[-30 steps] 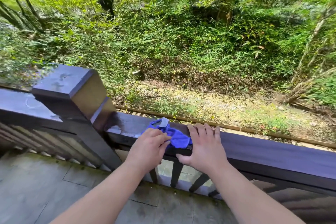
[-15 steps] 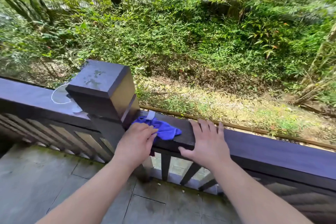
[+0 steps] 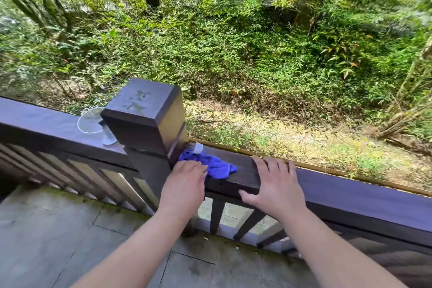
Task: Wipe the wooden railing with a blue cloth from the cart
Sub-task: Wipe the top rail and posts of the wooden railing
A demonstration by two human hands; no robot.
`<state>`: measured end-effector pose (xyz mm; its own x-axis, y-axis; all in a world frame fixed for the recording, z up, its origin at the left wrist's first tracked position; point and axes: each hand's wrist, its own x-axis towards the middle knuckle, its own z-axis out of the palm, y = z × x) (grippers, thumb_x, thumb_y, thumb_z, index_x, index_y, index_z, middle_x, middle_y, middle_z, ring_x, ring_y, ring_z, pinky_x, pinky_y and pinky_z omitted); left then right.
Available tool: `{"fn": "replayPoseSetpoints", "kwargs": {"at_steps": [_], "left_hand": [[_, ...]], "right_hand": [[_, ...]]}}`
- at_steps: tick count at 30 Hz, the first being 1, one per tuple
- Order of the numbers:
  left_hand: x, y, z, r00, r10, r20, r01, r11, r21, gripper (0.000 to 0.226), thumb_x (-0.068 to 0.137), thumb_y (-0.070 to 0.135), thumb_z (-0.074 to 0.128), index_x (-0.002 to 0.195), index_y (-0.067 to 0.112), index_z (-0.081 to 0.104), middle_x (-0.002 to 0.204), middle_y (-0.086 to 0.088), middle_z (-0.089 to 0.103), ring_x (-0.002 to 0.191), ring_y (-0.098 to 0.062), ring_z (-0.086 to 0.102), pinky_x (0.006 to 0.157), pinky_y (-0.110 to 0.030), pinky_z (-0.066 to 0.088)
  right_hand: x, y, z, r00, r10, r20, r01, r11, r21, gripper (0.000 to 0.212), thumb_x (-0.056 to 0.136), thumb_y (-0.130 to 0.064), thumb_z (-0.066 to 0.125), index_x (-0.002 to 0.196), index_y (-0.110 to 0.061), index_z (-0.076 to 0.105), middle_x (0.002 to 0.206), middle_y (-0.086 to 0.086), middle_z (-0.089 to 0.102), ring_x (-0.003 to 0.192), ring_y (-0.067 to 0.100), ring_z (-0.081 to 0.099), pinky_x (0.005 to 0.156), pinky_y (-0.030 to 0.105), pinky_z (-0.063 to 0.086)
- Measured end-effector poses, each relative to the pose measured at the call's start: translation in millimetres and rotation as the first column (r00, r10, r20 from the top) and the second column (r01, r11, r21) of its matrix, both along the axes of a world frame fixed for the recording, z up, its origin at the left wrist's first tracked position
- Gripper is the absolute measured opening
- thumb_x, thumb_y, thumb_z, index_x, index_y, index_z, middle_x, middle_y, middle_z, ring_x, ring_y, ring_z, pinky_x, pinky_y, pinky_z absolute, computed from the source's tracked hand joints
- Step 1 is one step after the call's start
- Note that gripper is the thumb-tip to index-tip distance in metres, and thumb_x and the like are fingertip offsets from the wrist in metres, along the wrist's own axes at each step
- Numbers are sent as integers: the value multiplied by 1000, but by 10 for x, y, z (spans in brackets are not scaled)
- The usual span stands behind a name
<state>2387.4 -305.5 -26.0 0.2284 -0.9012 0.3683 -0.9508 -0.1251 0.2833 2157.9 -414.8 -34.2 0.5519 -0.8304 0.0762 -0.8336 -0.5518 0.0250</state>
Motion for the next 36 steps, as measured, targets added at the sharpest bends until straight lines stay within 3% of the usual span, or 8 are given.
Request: {"fn": "replayPoseSetpoints", "kwargs": {"at_steps": [8, 14, 18, 22, 27, 31, 33, 36], "left_hand": [[-10, -182, 47, 992, -1, -123, 9, 998, 67, 19, 93, 19, 62, 106, 16, 75, 104, 2, 71, 104, -23, 58, 94, -35, 48], [-436, -407, 99, 980, -90, -178, 101, 993, 55, 16, 90, 20, 63, 97, 16, 77, 96, 1, 70, 99, -25, 55, 84, -35, 49], [-819, -454, 96, 965, -205, -163, 212, 977, 27, 15, 87, 23, 63, 93, 19, 76, 92, 2, 68, 95, -22, 55, 84, -33, 47], [-953, -453, 173, 951, -281, -132, 293, 953, 83, 15, 87, 30, 54, 83, 20, 66, 86, 3, 60, 89, -20, 48, 79, -32, 43], [-518, -183, 167, 991, -100, -88, 112, 983, 146, 18, 80, 38, 52, 74, 22, 57, 81, 8, 50, 89, -19, 48, 67, -38, 50], [-94, 17, 139, 997, 30, 68, -39, 990, 132, 25, 83, 34, 70, 71, 15, 59, 86, -3, 53, 85, -29, 53, 64, -40, 53], [-73, 20, 137, 988, 39, 148, -71, 975, 212, 23, 81, 30, 75, 80, 11, 61, 98, -11, 57, 90, -32, 57, 65, -41, 56], [-162, -8, 77, 974, 43, 224, -114, 942, 316, 29, 89, 27, 64, 101, 1, 60, 134, -32, 49, 116, -41, 52, 88, -44, 52]], "right_hand": [[-63, -40, 56, 1000, 12, 22, -14, 995, 101, 106, 74, -91, 38, 158, -28, 25, 158, 8, 39, 146, 33, 30, 124, 63, 7], [-204, -44, 88, 996, 54, 65, -65, 982, 178, 109, 74, -87, 40, 162, -29, 15, 170, 5, 18, 157, 28, 4, 126, 56, -6], [-318, -39, 88, 993, 100, 61, -109, 978, 175, 107, 77, -84, 42, 162, -25, 14, 170, 4, 17, 157, 27, 0, 126, 52, -9], [-368, -71, 107, 987, 120, 107, -139, 971, 192, 106, 76, -81, 47, 162, -24, 21, 168, 4, 23, 157, 26, 9, 127, 52, -2], [-323, -92, 91, 989, 121, 85, -134, 977, 167, 107, 76, -86, 44, 161, -26, 20, 166, 4, 25, 155, 26, 14, 127, 54, -2], [-306, -76, 59, 992, 118, 35, -122, 985, 121, 105, 78, -89, 35, 161, -25, 21, 167, 4, 24, 154, 28, 15, 127, 52, -5], [-296, -70, 56, 993, 111, 32, -114, 987, 109, 104, 79, -89, 34, 160, -25, 24, 166, 4, 26, 153, 27, 17, 127, 52, -3], [-287, -60, 50, 993, 110, 39, -113, 989, 91, 103, 80, -89, 34, 159, -23, 30, 164, 4, 31, 152, 27, 22, 127, 52, 0]]}}
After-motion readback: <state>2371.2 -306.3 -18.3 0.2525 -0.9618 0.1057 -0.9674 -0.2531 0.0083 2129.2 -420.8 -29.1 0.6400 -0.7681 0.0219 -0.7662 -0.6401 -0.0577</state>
